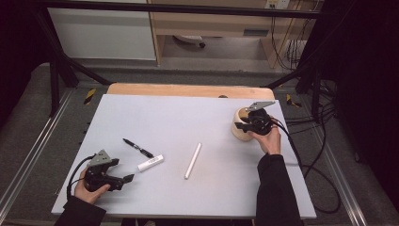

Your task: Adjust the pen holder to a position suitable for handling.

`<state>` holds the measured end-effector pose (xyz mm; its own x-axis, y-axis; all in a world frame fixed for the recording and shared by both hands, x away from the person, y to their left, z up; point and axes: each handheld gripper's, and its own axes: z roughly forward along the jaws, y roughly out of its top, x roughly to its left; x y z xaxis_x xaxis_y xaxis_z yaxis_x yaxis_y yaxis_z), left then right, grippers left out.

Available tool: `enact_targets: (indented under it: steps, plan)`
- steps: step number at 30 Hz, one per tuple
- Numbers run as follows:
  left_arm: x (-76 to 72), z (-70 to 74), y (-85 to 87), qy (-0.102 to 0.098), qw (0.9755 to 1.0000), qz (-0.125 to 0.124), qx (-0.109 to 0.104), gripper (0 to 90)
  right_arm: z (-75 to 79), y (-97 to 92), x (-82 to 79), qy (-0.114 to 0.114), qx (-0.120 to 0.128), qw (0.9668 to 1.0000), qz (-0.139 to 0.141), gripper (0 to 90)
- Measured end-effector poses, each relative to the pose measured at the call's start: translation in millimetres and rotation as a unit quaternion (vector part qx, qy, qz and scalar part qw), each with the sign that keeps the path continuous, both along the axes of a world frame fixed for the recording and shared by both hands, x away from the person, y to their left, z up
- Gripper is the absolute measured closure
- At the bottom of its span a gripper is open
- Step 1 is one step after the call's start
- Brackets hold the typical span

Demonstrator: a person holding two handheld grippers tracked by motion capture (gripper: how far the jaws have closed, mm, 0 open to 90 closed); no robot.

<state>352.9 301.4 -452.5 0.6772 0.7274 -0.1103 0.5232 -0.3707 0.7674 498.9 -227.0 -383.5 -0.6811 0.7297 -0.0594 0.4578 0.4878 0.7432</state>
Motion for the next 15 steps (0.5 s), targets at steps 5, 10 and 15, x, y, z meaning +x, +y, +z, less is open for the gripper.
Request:
enact_targets:
  steps: [5,10,15]
  plan:
    - [-0.1,0.1,-0.2,0.000,1.0000,0.000,0.001,6.3,0.5,-0.3,-1.7,0.002,-0.001,1.0000,0.009,72.2]
    - [-0.1,0.1,-0.2,0.000,1.0000,0.000,0.001,6.3,0.2,1.0,-4.0,0.005,0.004,0.9999,0.010,74.8]
    - [-0.1,0.1,-0.2,-0.001,1.0000,0.001,0.000,6.3,1.7,0.5,-5.7,0.012,0.005,0.9998,0.012,74.8]
